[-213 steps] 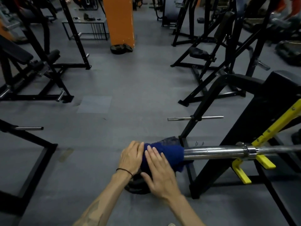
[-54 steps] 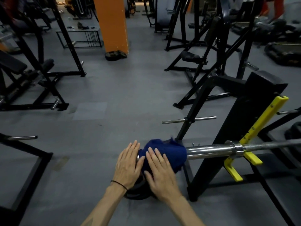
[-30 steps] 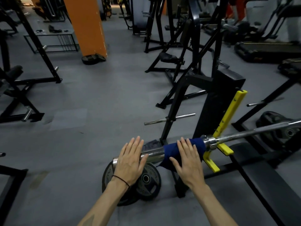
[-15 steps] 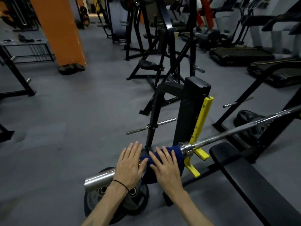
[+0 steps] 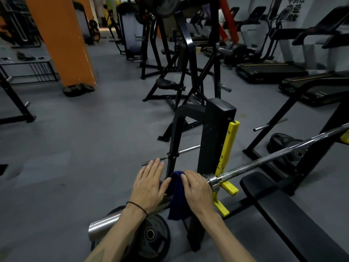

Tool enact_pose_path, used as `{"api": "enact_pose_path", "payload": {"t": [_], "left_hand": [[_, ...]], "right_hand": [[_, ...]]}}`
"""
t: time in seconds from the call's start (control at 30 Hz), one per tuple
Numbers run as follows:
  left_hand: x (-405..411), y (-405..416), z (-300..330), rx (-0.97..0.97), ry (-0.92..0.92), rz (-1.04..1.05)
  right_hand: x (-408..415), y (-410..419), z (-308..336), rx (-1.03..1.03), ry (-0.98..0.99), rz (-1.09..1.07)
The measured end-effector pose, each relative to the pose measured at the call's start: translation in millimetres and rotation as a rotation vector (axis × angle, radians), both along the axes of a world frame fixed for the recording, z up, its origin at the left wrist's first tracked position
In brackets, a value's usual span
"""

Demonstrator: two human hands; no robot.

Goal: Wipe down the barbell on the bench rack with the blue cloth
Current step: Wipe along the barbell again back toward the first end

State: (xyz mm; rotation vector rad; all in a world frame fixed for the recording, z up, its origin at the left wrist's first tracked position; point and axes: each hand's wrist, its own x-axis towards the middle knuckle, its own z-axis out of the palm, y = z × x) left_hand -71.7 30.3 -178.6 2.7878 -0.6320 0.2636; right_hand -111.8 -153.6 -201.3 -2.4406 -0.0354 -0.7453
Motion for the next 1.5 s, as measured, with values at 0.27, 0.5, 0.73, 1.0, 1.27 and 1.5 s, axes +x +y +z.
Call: {"api": "enact_pose_path", "payload": {"t": [0.27,0.5,0.73,1.0,1.27,1.5], "left_hand": [[38,-15,57,-0.060,-0.095,-0.029],[66,-37,113,-0.068,-0.149,-0.054],[87,-50,159,-0.066,-0.230,-0.078],[116,-64,202,-0.053,-0.265,-0.068],[123,-85,212,-0.030,-0.215,-0.079],[116,-84,192,0.010,-0.170,-0.067]], "right_hand": [[38,-33,88,-0.106,-0.221,-0.051],[70,-58,161,-0.193,-0.329,-0.081],[99,-79,214,-0.215,-0.386,-0.119],[125,-121,268,-0.154,-0.397,-0.242],[146,-157,234,-0.062,0.227,-0.458],[152,-178,228,0.080,0.471,-0.485]]}}
